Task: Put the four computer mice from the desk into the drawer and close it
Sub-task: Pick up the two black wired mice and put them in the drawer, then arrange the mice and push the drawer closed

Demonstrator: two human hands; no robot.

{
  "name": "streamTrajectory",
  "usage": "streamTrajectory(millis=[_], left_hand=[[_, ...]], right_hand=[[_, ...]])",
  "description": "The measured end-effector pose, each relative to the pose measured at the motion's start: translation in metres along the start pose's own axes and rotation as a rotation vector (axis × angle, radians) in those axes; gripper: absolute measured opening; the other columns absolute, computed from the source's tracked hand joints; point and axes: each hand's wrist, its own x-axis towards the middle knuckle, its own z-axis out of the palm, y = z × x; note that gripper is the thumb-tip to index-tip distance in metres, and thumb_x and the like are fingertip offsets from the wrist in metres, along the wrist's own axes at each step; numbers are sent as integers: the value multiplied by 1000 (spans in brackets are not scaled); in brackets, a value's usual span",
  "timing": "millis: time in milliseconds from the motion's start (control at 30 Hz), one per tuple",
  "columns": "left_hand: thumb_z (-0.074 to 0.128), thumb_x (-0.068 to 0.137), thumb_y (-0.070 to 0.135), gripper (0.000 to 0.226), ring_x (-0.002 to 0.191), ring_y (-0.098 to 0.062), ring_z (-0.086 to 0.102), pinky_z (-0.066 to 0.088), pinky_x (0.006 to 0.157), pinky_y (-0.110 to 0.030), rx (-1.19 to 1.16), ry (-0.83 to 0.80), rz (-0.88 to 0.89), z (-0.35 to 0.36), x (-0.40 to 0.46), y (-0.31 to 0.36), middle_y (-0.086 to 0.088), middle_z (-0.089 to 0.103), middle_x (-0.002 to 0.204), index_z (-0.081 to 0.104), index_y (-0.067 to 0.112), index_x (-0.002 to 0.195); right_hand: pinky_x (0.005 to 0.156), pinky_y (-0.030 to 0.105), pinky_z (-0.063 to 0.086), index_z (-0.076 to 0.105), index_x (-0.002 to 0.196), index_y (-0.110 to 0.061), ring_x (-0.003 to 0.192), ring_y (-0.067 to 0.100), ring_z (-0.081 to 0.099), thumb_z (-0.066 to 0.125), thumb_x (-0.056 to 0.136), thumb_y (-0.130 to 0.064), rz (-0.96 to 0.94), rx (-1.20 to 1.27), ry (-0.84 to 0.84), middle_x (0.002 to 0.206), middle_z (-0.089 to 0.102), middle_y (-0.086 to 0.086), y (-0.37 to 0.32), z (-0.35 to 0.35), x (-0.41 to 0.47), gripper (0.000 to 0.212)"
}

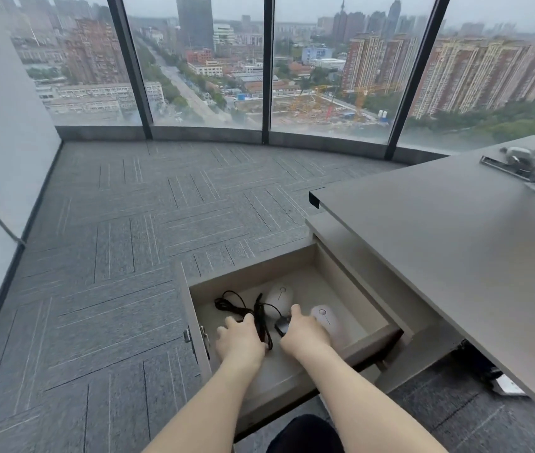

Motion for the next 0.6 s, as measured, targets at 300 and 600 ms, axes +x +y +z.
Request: streamTrajectory(millis=[300,600], left_hand=[[47,90,47,49,124,-35,46,43,93,-41,-25,46,-8,-8,8,3,-10,41,139,45,21,131],[51,91,16,31,111,-21,55,39,81,-28,-458,609,261,-61,-13,-53,-5,56,125,59,15,121]], right_hand=[[88,37,47,42,131,-16,117,33,54,62,86,-32,-40,-53,28,127,55,12,14,8,8,52],[73,30,52,67,95,-20,83,11,59,50,93,-23,-511,330,409,93,64,-6,19,28,-84,18]])
